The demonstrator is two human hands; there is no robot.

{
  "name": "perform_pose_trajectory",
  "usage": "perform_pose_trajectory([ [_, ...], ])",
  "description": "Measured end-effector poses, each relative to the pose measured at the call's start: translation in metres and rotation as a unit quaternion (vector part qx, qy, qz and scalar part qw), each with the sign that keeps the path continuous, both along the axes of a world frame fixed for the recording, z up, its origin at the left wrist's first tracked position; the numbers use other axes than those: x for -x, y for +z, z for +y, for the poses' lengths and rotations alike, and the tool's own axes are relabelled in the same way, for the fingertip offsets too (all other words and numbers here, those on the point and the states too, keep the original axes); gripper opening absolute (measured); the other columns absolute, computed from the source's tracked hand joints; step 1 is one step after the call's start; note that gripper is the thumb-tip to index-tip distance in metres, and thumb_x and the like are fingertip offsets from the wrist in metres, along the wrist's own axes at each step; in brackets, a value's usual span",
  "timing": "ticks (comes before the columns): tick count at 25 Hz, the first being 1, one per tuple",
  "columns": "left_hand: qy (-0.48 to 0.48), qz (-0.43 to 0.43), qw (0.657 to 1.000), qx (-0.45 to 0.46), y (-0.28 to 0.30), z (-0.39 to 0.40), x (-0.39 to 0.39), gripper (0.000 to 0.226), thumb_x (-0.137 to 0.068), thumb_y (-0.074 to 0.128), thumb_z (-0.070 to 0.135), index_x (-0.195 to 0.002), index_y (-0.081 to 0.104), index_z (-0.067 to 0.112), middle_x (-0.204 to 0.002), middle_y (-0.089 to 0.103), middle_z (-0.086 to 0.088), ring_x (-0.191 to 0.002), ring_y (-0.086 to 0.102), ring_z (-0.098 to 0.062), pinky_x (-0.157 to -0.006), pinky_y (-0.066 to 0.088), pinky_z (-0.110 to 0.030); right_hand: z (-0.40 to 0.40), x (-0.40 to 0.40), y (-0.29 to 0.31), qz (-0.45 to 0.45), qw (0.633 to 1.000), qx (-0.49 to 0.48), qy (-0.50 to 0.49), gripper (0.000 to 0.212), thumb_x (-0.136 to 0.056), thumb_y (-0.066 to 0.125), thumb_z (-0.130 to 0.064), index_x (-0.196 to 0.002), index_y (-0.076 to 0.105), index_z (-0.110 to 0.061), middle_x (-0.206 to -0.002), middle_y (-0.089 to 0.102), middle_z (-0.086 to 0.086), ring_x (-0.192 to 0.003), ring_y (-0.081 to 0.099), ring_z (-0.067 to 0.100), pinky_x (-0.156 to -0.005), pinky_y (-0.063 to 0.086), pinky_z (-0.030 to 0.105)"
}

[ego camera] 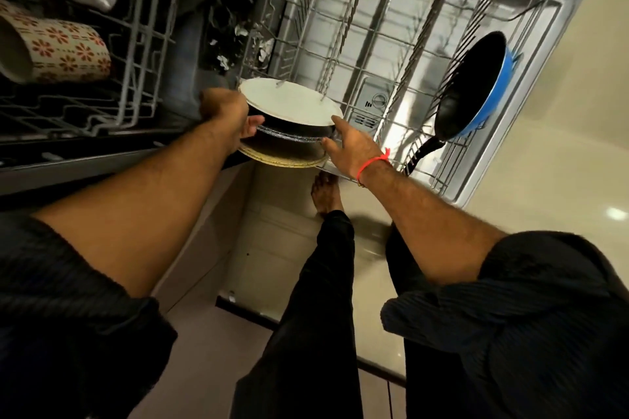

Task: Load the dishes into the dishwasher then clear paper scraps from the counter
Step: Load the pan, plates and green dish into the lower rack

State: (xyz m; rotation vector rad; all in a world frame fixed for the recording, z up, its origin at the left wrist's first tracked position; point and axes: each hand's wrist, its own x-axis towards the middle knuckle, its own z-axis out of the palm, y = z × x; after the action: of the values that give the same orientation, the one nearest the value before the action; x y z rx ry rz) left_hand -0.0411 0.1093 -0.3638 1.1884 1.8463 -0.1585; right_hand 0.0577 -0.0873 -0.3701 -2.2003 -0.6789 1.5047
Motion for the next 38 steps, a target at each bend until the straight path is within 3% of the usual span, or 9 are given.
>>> perform_pose_trajectory([
  [6, 0.002, -0.024, 0.996, -0.090, 0.095, -0.067, 0.036, 0.031, -0.101, 0.046, 0.011, -0.128, 0.058, 0.020, -0.092, 0.070, 0.002, -0.040, 0.058, -0.005, -0.031, 0.033, -0.016, -0.036, 0.002, 0.083, 0.016, 0.999, -0.034, -0.032, 0.039, -0.099, 0.049, -0.020, -0.139, 0.051, -0.018, -0.130, 0.063, 0.006, -0.120, 0.057, 0.023, -0.093, 0.036, 0.016],
  [9, -0.023, -0.039, 0.993, -0.106, 0.159, -0.113, 0.066, 0.027, -0.102, 0.048, 0.011, -0.125, 0.061, 0.015, -0.103, 0.072, -0.001, -0.048, 0.056, -0.013, -0.031, 0.034, -0.015, -0.047, 0.020, 0.133, 0.043, 0.996, -0.081, -0.018, 0.033, -0.097, 0.049, -0.011, -0.128, 0.060, -0.015, -0.120, 0.067, 0.002, -0.111, 0.061, 0.017, -0.104, 0.042, 0.024],
  [12, -0.027, -0.036, 0.987, -0.154, 0.225, -0.162, 0.109, 0.023, -0.103, 0.049, 0.015, -0.118, 0.067, 0.015, -0.094, 0.073, 0.004, -0.049, 0.059, -0.013, -0.041, 0.043, -0.012, -0.047, 0.053, 0.193, 0.070, 0.989, -0.123, 0.043, 0.028, -0.097, 0.050, -0.010, -0.121, 0.065, -0.012, -0.102, 0.067, -0.001, -0.093, 0.060, 0.011, -0.088, 0.045, 0.020],
  [17, 0.093, -0.057, 0.963, -0.247, 0.314, -0.221, 0.183, 0.021, -0.101, 0.051, 0.009, -0.105, 0.069, 0.018, -0.095, 0.075, 0.000, -0.060, 0.065, -0.013, -0.048, 0.048, -0.012, -0.039, 0.118, 0.282, 0.091, 0.963, -0.185, 0.171, 0.026, -0.093, 0.056, -0.027, -0.116, 0.067, -0.028, -0.106, 0.072, -0.004, -0.100, 0.066, 0.010, -0.096, 0.052, 0.035],
  [23, 0.184, -0.051, 0.905, -0.380, 0.377, -0.254, 0.292, 0.022, -0.099, 0.055, 0.006, -0.108, 0.072, 0.015, -0.087, 0.071, 0.010, -0.073, 0.065, 0.009, -0.065, 0.049, -0.007, -0.027, 0.218, 0.374, 0.060, 0.898, -0.286, 0.329, 0.025, -0.096, 0.057, -0.023, -0.117, 0.069, -0.019, -0.111, 0.072, -0.001, -0.098, 0.061, 0.004, -0.095, 0.046, 0.022],
  [25, 0.214, -0.044, 0.887, -0.407, 0.386, -0.268, 0.336, 0.023, -0.098, 0.055, 0.006, -0.107, 0.073, 0.017, -0.087, 0.072, 0.013, -0.078, 0.066, 0.006, -0.076, 0.055, -0.017, -0.026, 0.261, 0.392, 0.060, 0.882, -0.301, 0.359, 0.023, -0.097, 0.056, -0.024, -0.114, 0.070, -0.021, -0.109, 0.073, -0.003, -0.098, 0.061, 0.003, -0.096, 0.044, 0.021],
  [27, 0.251, -0.046, 0.867, -0.429, 0.396, -0.285, 0.381, 0.025, -0.098, 0.055, 0.006, -0.105, 0.074, 0.020, -0.088, 0.074, 0.012, -0.073, 0.068, 0.000, -0.071, 0.060, -0.026, -0.027, 0.310, 0.403, 0.080, 0.869, -0.318, 0.371, 0.020, -0.097, 0.055, -0.024, -0.109, 0.071, -0.023, -0.102, 0.074, -0.003, -0.098, 0.066, 0.008, -0.097, 0.048, 0.027],
  [30, 0.293, -0.031, 0.836, -0.463, 0.410, -0.317, 0.459, 0.025, -0.096, 0.056, 0.003, -0.103, 0.074, 0.019, -0.087, 0.074, 0.011, -0.053, 0.063, -0.004, -0.056, 0.055, -0.020, -0.039, 0.396, 0.420, 0.124, 0.847, -0.347, 0.384, 0.019, -0.097, 0.055, -0.022, -0.104, 0.072, -0.022, -0.094, 0.075, -0.003, -0.089, 0.069, 0.008, -0.090, 0.055, 0.032],
  [38, 0.497, 0.018, 0.724, -0.479, 0.426, -0.432, 0.649, 0.026, -0.095, 0.054, 0.003, -0.101, 0.074, 0.018, -0.087, 0.075, 0.001, -0.057, 0.064, -0.027, -0.055, 0.056, -0.030, -0.092, 0.607, 0.446, 0.186, 0.770, -0.334, 0.511, 0.019, -0.097, 0.055, -0.021, -0.108, 0.070, -0.024, -0.096, 0.073, -0.007, -0.076, 0.068, 0.007, -0.065, 0.046, 0.012],
])
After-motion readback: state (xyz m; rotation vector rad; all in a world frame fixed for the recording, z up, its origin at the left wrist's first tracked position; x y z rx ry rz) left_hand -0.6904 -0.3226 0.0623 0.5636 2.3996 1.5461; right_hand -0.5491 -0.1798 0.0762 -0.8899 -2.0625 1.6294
